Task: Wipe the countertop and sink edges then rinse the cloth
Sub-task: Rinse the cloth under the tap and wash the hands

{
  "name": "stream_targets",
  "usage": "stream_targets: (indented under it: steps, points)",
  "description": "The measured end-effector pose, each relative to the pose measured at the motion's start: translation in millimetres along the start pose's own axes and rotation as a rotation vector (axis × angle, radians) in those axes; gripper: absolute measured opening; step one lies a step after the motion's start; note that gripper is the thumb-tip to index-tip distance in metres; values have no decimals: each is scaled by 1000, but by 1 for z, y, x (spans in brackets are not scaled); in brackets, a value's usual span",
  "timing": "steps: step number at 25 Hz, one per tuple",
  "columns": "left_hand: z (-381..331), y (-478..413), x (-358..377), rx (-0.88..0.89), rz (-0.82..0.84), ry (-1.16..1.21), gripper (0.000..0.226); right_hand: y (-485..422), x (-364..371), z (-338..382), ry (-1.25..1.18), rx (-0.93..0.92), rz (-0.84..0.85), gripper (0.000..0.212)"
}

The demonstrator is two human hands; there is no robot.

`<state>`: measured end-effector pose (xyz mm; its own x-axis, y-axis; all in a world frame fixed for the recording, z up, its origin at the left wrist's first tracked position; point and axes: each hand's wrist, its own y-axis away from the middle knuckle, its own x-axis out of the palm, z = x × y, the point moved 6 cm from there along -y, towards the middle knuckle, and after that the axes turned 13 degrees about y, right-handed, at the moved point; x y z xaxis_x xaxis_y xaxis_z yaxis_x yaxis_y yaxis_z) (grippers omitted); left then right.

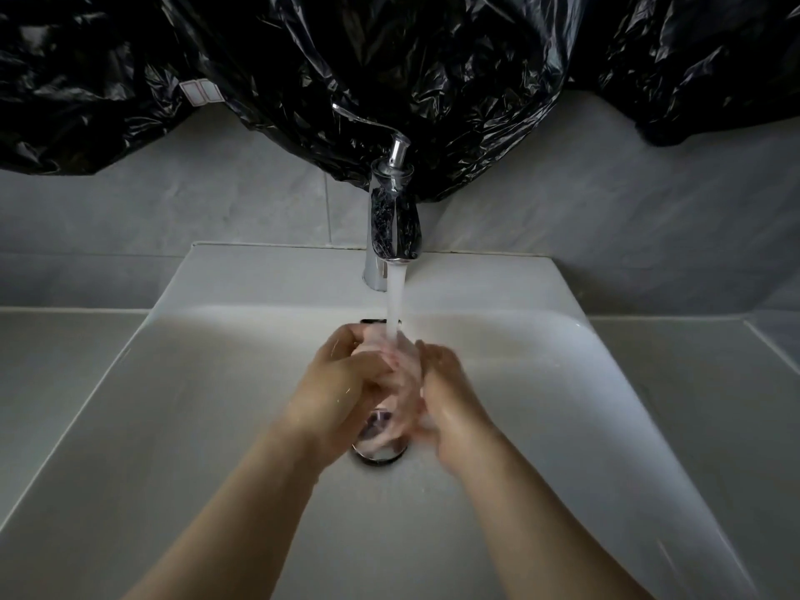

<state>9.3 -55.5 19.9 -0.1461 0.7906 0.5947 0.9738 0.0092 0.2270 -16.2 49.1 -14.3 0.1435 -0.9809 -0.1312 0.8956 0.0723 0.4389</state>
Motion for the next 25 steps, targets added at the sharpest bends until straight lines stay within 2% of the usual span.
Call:
stream_targets:
  steps: [1, 3, 4, 6, 7, 8, 9, 10, 11, 13, 16, 18, 20, 22, 23, 24, 25]
  points:
    - [-3, 4, 9, -4, 82, 102, 39, 6, 14, -6, -91, 93, 129, 46]
    - [-6, 2, 8, -45, 111, 196, 56, 12, 18, -1, -197, 91, 173, 49]
    - [-6, 0, 4, -96, 91, 238, 53, 7, 12, 3, -111, -43, 80, 38]
    - [2, -1, -4, -205, -39, 315, 14, 15, 3, 23, 201, -407, -214, 13]
    - [8, 0, -6, -237, -98, 298, 10, 22, 10, 29, 322, -566, -235, 8]
    - [15, 1, -5, -243, -148, 257, 23, 27, 22, 30, 459, -666, -197, 12]
    - [21, 2, -3, -228, -168, 234, 29, 29, 31, 27, 579, -689, -161, 22]
    - [27, 1, 1, -211, -173, 224, 30, 28, 33, 25, 653, -635, -168, 27]
    - [32, 2, 5, -226, -177, 242, 30, 26, 29, 25, 624, -555, -185, 23]
    - [33, 5, 10, -255, -222, 231, 33, 20, 18, 25, 461, -456, -204, 23]
    - [24, -1, 6, -161, -226, -132, 31, 9, 16, 24, 365, -370, -236, 34]
    - [15, -2, 2, -87, -242, -278, 28, -3, 19, 13, 214, -242, -192, 44]
    - [8, -4, 0, -57, -103, -289, 24, -11, 13, 4, 76, -123, -140, 48]
    - [5, 0, 4, -112, 160, -342, 31, -16, -7, 3, 191, -126, -140, 39]
    - [3, 1, 3, -103, 196, -415, 35, -15, -17, 5, 278, -130, -137, 31]
    - [-2, -1, -4, -39, 112, -542, 34, -11, -25, 10, 303, -148, -125, 22]
    - [-11, -3, -13, 68, -49, -683, 26, -7, -29, 13, 298, -147, -114, 13]
